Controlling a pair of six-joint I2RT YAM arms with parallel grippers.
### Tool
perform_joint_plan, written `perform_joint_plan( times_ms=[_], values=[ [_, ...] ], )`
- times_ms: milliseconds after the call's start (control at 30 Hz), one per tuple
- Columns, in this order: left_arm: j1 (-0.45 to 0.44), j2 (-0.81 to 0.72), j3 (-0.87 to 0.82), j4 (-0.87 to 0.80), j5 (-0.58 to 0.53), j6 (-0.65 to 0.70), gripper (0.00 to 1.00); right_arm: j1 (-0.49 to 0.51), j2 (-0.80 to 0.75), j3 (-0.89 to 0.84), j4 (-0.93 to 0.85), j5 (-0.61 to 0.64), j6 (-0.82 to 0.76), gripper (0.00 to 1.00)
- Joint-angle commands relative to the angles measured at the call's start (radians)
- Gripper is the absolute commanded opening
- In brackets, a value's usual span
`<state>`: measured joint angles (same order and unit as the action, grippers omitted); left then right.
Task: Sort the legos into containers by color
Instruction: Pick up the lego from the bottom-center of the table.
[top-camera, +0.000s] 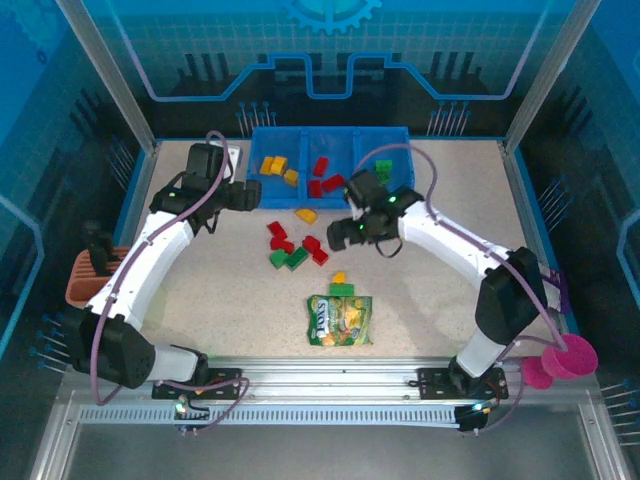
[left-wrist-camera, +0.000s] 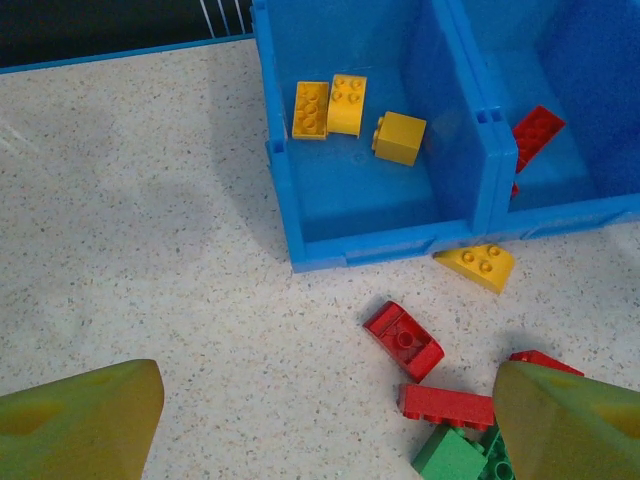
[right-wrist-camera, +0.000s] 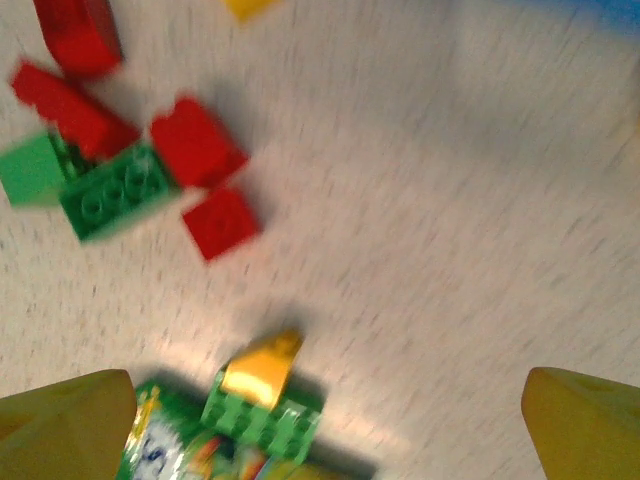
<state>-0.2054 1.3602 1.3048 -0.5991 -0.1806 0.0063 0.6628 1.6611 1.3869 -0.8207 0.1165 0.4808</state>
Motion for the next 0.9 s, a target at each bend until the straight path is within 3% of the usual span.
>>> perform_joint_plan(
  times_ms=[0, 300, 633, 867],
  values=[
    [0.012, -0.032, -0.018, 0.007, 0.039, -0.007, 0.87, 0.078, -0.028, -0.053, -0.061, 0.014, 0.255, 1.00],
    [0.012, -0.078, -0.067, 0.042, 0.119, -0.065, 0.87, 0.200, 0.041, -0.157, 0.014, 0.071, 0.487, 1.00],
    [0.009, -0.150, -0.083, 0.062, 0.143, -0.078, 0.89, 0.228, 0.127, -0.159, 0.035, 0.129, 0.532, 1.00],
    [0.008, -0.205, -0.093, 0.071, 0.143, -0.077, 0.91, 0.233, 0.216, -0.140, 0.038, 0.093, 0.504, 1.00]
  ],
)
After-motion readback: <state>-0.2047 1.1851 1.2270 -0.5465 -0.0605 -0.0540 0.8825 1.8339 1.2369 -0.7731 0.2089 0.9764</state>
